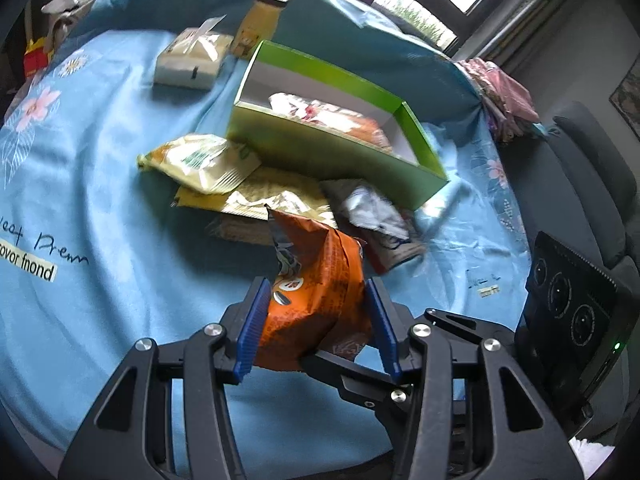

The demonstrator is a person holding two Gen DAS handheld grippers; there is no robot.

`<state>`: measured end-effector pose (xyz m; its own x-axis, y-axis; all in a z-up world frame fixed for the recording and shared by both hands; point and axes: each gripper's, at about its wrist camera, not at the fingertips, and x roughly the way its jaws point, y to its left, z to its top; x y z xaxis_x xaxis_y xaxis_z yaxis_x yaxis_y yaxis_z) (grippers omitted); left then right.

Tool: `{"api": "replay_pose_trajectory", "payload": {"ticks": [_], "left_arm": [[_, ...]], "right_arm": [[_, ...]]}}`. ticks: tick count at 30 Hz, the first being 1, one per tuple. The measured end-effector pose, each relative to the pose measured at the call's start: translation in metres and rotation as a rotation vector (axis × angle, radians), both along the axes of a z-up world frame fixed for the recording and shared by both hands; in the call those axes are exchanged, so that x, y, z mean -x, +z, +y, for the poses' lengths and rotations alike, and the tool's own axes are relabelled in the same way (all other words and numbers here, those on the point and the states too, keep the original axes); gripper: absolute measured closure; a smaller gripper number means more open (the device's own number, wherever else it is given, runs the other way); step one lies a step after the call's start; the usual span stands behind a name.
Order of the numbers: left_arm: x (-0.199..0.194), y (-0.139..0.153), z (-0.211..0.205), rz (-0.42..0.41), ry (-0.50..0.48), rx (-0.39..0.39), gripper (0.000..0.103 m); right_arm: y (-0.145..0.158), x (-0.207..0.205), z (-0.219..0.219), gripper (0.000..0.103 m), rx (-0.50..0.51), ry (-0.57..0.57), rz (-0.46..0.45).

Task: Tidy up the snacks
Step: 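Close both grippers on the orange chip bag, then lift the orange chip bag and carry it over the green box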

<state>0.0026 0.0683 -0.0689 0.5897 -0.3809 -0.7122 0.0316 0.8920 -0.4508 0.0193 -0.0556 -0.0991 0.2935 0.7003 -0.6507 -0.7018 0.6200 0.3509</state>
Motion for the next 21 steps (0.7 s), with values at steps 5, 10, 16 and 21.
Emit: {"api": "replay_pose_trajectory", "payload": {"ticks": [5,10,16,21], "left_arm": [[-0.004,0.015,-0.014,-0.038,-0.019,-0.019,0.054],[-0.012,0.024,-0.024,-0.052,-0.043,-0.024,0.053],[-0.026,0.035,-0.039,-0.079,-0.076,-0.044,0.053],[-0.042,0.045,-0.05,-0.102,-0.102,-0.054,0.053]], "right_arm": [[0.014,0.001,-0.014,0.068,-0.02,-0.022,-0.031],[0.023,-0.002,-0.026,0.068,-0.033,-0.054,-0.058],[0.033,-0.009,-0.042,0.068,-0.054,-0.09,-0.081],[0.042,-0.017,-0.055,0.068,-0.07,-0.122,-0.107]]}}
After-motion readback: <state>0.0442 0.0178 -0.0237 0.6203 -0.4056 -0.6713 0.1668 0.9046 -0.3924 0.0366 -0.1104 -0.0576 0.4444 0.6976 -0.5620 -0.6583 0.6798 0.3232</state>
